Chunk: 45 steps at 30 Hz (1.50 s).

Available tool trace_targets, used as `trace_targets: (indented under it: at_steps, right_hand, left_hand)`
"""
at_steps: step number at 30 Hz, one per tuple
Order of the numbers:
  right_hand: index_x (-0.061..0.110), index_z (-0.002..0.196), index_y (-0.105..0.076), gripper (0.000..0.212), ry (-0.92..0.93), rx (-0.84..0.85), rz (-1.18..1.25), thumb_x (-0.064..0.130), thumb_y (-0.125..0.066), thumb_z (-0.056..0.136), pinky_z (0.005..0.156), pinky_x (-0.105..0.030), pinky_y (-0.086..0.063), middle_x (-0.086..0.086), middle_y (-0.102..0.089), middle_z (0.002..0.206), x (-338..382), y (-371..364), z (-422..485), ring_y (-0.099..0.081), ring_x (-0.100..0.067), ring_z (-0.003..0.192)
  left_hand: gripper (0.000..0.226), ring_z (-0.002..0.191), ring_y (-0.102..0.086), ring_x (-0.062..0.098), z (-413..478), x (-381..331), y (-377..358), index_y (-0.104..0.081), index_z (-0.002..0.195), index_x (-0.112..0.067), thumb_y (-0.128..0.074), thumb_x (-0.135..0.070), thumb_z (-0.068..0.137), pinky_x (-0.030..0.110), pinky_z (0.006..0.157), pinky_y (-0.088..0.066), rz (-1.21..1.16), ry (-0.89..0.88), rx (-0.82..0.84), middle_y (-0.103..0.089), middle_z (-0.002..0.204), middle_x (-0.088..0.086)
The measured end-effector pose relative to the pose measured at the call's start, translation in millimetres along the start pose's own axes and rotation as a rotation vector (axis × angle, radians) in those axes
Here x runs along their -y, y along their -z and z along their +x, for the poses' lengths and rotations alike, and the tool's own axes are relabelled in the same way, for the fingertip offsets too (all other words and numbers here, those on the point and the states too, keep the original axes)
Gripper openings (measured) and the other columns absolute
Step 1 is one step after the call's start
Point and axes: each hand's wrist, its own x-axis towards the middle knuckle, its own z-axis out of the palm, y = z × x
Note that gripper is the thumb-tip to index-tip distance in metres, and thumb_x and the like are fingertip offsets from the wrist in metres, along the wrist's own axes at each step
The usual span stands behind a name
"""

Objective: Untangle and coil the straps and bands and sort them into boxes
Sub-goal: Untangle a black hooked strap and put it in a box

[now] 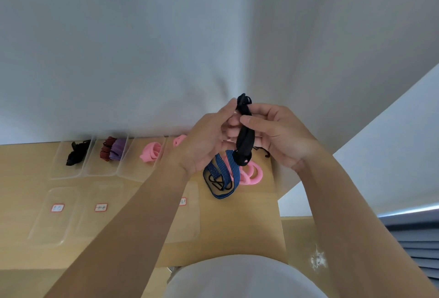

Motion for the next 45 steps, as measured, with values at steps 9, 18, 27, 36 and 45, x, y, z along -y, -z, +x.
trace_targets:
  at_steps: [9,18,27,36,45]
  right_hand:
    - [0.002,0.113,-0.06,0.015,0.154,-0.132,0.128,0.002,-0.057,0.099,0.077,-0.038,-0.063,-0.012,-0.077,0.101,29.7,-21.5,-2.4,-0.076,-0.03,0.085]
    - [-0.004,0.111,-0.06,0.015,0.216,-0.03,0.317,0.003,-0.053,0.101,0.072,-0.035,-0.062,-0.013,-0.075,0.096,69.2,-42.6,-3.6,-0.075,-0.029,0.079]
    - [-0.009,0.117,-0.056,0.019,0.165,-0.11,0.459,0.001,-0.05,0.102,0.071,-0.033,-0.062,-0.015,-0.075,0.092,59.3,-31.9,12.3,-0.076,-0.028,0.081]
    - [-0.007,0.101,-0.058,0.01,-0.064,-0.333,0.675,0.0,-0.051,0.102,0.068,-0.039,-0.064,-0.024,-0.071,0.09,-8.6,-18.7,46.7,-0.075,-0.031,0.074]
    - [-0.005,0.107,-0.058,0.016,-0.169,-0.466,0.763,0.01,-0.057,0.102,0.074,-0.04,-0.063,-0.026,-0.07,0.094,-53.4,-7.5,48.3,-0.076,-0.03,0.073]
  left_hand:
    - [0.044,0.109,-0.064,0.051,-13.8,33.1,6.5,-0.07,0.116,-0.007,-0.082,-0.023,0.077,0.069,0.101,-0.046,0.146,-0.171,0.083,-0.07,0.116,0.026]
    - [0.047,0.112,-0.071,0.021,-8.0,56.9,-3.9,-0.053,0.123,-0.009,-0.078,-0.002,0.084,0.049,0.101,-0.055,0.324,-0.143,0.033,-0.074,0.116,0.005]
    - [0.017,0.091,-0.065,0.021,-23.7,105.4,27.4,-0.066,0.107,-0.003,-0.064,-0.017,0.098,0.042,0.092,-0.055,0.347,0.087,0.03,-0.073,0.1,0.012]
    - [0.034,0.1,-0.072,0.035,-45.8,85.6,27.3,-0.053,0.137,0.001,-0.037,-0.009,0.109,0.043,0.084,-0.061,-0.083,0.173,0.033,-0.066,0.127,0.026]
    - [0.033,0.071,-0.074,0.02,-66.0,40.0,14.5,-0.058,0.125,-0.005,-0.046,-0.023,0.101,0.026,0.058,-0.049,-0.051,0.051,0.059,-0.074,0.116,0.017]
